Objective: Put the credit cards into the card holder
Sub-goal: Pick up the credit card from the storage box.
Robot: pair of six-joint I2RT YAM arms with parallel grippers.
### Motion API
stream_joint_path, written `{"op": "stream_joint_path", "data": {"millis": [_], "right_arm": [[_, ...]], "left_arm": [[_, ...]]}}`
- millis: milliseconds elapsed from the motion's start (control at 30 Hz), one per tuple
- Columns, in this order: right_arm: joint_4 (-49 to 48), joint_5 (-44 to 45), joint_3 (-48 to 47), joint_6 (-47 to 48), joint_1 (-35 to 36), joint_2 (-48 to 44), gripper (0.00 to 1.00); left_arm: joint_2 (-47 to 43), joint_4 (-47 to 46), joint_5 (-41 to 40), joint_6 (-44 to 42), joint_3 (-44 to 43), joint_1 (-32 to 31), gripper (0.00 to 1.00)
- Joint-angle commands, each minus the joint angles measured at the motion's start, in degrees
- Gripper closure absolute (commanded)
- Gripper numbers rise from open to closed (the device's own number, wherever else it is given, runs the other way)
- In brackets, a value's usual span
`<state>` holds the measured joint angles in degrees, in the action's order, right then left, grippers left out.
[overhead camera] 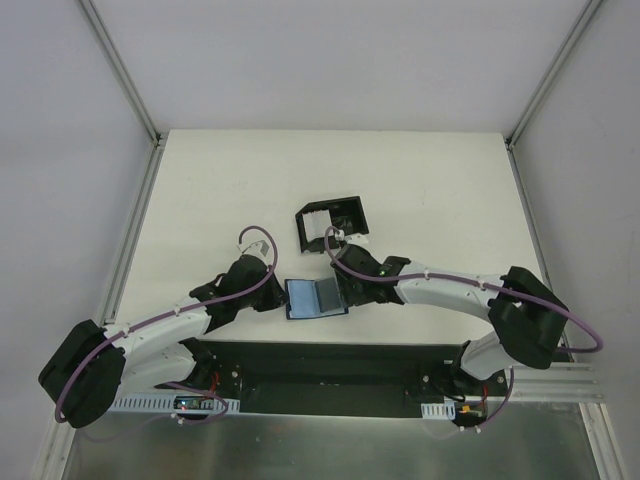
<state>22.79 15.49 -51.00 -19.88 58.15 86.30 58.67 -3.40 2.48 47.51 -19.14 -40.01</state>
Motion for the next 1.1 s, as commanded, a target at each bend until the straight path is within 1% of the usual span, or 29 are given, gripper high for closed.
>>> {"op": "stream_joint_path", "data": {"millis": [0,200,367,567,800,1067], "right_arm": [[-7.1,-2.4,2.2,-1.0,0.5,-0.7,0.49],[-10.3,0.1,4.0,-3.7,1.4,0.4,0.49],[-10.2,3.7,4.4,-5.3,2.6,2.2,0.49],[-10.6,6.1,6.9,-6.7,3.6,-1.5,0.49],[-10.8,7.5,10.0,-7.6,3.5,-6.7,0.49],[-14.2,5.8,10.1,-8.4,3.2,-3.2,0.49]], "left_arm": [[-1.3,1.1,-1.1,-0.3,-1.0,0.5,1.00],[-1.1,1.3,-0.9,-0.2,-1.1,0.5,1.00],[-0.9,1.4,-0.8,-0.4,-1.3,0.5,1.00],[-1.5,1.8,-1.3,-0.3,-1.2,0.5,1.00],[-1.0,2.1,-1.3,-0.4,-1.5,0.5,1.00],[-0.7,2.1,-1.1,-0.5,-1.8,0.5,1.00]]}}
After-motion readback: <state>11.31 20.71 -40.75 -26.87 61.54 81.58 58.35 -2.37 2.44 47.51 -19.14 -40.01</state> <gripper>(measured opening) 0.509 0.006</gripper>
